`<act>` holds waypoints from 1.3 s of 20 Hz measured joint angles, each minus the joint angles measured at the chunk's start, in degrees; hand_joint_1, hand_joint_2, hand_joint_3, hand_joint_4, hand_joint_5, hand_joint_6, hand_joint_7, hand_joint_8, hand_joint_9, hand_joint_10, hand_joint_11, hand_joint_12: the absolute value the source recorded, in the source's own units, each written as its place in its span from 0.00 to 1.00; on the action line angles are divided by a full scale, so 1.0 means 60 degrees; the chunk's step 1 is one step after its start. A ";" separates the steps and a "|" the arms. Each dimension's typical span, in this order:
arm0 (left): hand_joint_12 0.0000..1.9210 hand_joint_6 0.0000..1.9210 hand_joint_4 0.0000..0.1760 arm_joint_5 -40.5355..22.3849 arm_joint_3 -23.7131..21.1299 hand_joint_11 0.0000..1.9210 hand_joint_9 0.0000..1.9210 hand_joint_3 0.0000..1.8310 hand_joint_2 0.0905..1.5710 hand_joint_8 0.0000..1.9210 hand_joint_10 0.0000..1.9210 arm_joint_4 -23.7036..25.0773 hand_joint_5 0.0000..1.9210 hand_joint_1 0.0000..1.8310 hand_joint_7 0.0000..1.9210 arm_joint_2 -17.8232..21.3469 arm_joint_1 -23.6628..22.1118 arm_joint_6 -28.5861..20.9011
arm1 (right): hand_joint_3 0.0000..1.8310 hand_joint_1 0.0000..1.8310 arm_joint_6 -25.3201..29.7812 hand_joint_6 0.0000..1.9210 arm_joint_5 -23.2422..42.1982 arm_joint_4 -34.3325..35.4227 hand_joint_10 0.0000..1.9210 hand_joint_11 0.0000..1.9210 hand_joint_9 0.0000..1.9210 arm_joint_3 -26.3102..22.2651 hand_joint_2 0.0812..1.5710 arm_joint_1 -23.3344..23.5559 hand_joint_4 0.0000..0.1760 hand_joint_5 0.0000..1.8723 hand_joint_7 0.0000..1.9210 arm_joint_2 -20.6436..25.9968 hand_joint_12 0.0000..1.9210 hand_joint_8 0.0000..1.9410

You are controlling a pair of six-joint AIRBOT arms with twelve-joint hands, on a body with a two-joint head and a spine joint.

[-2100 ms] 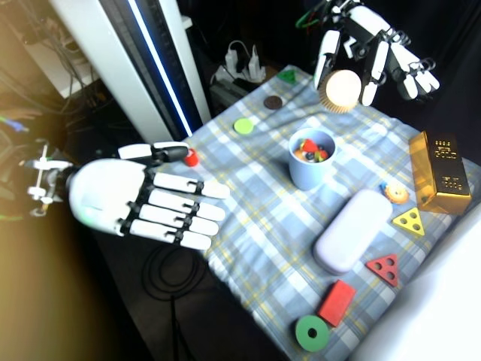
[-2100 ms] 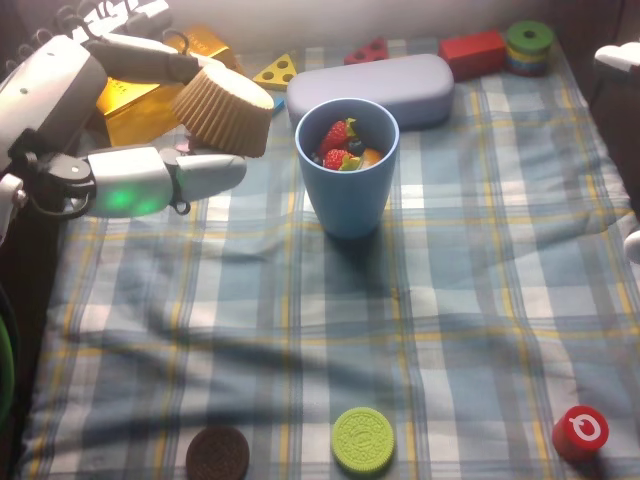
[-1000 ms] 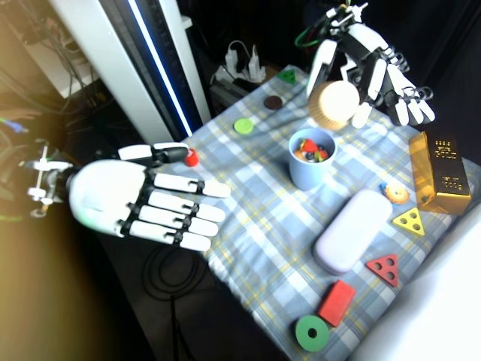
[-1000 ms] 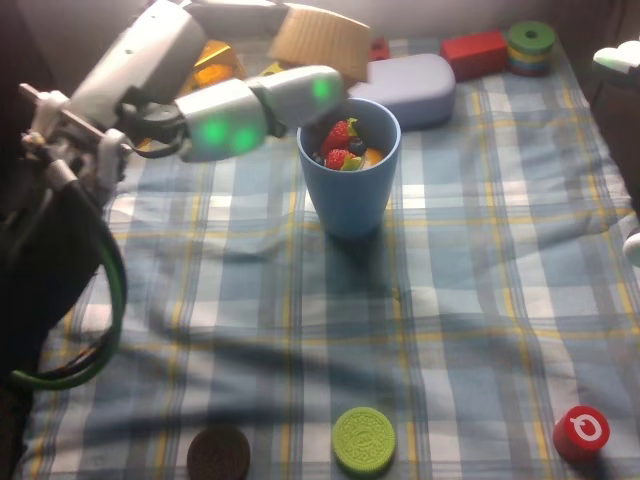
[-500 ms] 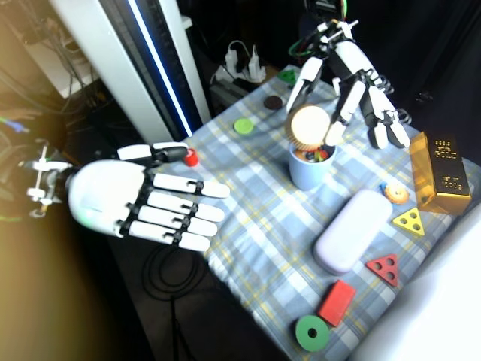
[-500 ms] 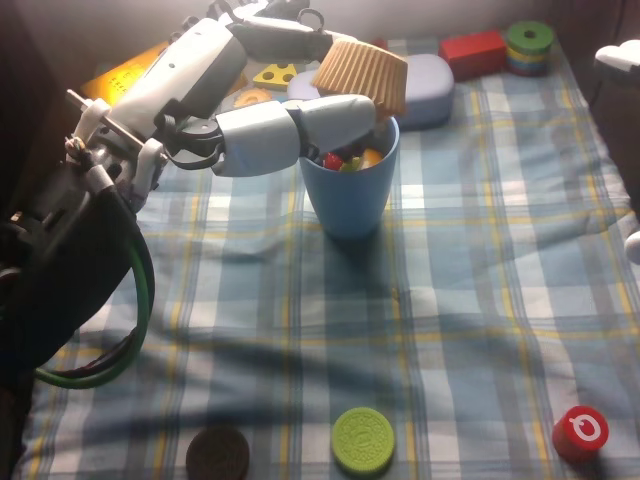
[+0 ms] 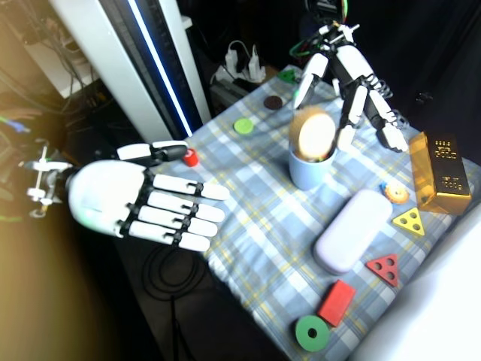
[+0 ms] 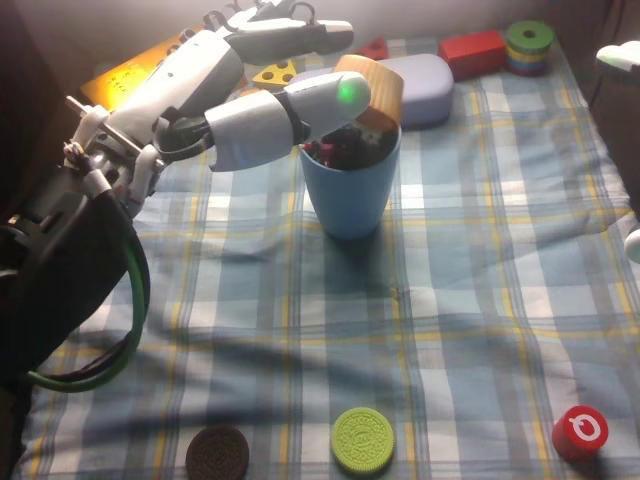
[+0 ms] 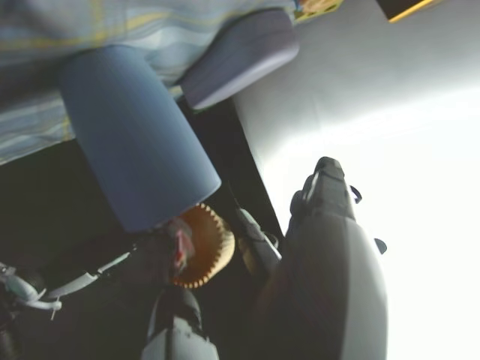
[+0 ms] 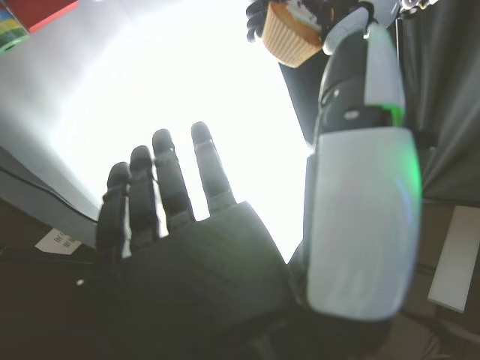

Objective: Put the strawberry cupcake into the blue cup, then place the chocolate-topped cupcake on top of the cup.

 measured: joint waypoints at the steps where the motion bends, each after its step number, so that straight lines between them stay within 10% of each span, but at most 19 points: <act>1: 0.00 0.01 1.00 -0.0022 0.0000 0.00 0.00 0.00 0.53 0.01 0.00 -0.0055 0.37 0.18 0.08 0.0015 0.0004 -0.0004 | 0.00 0.13 0.0000 0.00 -0.0011 -0.0004 0.00 0.00 0.03 0.0000 0.55 0.0000 0.25 0.03 0.10 0.0000 0.00 0.01; 9: 0.00 0.00 1.00 -0.0109 -0.0244 0.00 0.02 0.00 0.50 0.00 0.00 -0.0106 0.39 0.12 0.13 0.0295 0.0124 -0.0007 | 0.00 0.12 0.0000 0.00 -0.0007 -0.0004 0.00 0.00 0.03 0.0000 0.54 -0.0004 0.34 0.03 0.08 0.0000 0.00 0.00; 15: 0.00 0.00 0.83 -0.0896 -0.0823 0.00 0.00 0.00 0.49 0.00 0.00 -0.0197 0.18 0.33 0.06 0.1377 0.0579 -0.0007 | 0.00 0.11 0.0000 0.00 -0.0004 -0.0004 0.00 0.00 0.01 0.0004 0.56 -0.0011 0.32 0.01 0.06 -0.0015 0.00 0.00; 22: 0.00 0.00 0.76 -0.2218 -0.2106 0.00 0.00 0.00 0.48 0.00 0.00 -0.1515 0.00 0.15 0.00 0.2601 0.2441 0.0248 | 0.00 0.12 0.0135 0.00 0.0113 0.0000 0.01 0.03 0.03 0.0033 0.53 -0.0011 0.66 0.00 0.01 -0.0084 0.02 0.00; 26: 0.00 0.00 0.99 -0.3348 -0.3075 0.00 0.00 0.00 0.49 0.00 0.00 -0.2076 0.00 0.13 0.00 0.2947 0.3184 0.1676 | 0.00 0.11 -0.0259 0.00 0.0393 0.0353 0.00 0.00 0.00 -0.0124 0.53 -0.0011 0.81 0.00 0.00 -0.0248 0.00 0.00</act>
